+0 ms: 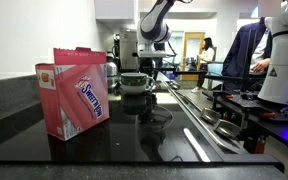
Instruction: Put the green marker inside the white and green mug
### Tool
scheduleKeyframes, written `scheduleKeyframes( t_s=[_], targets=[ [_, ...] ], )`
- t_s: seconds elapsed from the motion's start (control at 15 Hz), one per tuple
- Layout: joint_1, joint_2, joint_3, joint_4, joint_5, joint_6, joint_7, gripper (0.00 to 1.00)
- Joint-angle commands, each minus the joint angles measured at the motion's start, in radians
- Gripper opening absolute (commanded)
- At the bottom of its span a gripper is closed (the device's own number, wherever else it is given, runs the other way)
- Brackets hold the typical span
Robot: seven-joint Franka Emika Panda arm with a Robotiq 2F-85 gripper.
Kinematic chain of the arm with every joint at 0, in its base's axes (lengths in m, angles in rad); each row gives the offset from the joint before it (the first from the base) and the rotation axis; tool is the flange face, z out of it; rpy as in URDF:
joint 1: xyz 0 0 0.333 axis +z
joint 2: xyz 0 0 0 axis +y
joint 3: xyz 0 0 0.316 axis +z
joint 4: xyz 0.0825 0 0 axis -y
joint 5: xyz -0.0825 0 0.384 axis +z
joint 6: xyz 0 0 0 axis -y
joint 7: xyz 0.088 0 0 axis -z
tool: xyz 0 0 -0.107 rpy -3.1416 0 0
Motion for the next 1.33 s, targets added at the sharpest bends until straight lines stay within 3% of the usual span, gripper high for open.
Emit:
scheduleKeyframes(
  t_s=[0.0, 0.27, 0.67, 1.0, 1.27],
  targets=[
    [0.058, -0.061, -0.059, -0.046, -0.041, 0.036, 0.035, 0.06],
    [0.105, -0.144, -0.104, -0.073, -0.107, 0.031, 0.078, 0.06],
    [0.199, -0.274, -0.17, -0.126, -0.388, 0.019, 0.359, 0.06],
    [0.247, -0.331, -0.131, -0.131, -0.632, 0.065, 0.679, 0.06],
    [0.292, -0.312, -0.089, -0.083, -0.853, 0.0, 0.932, 0.06]
  ],
)
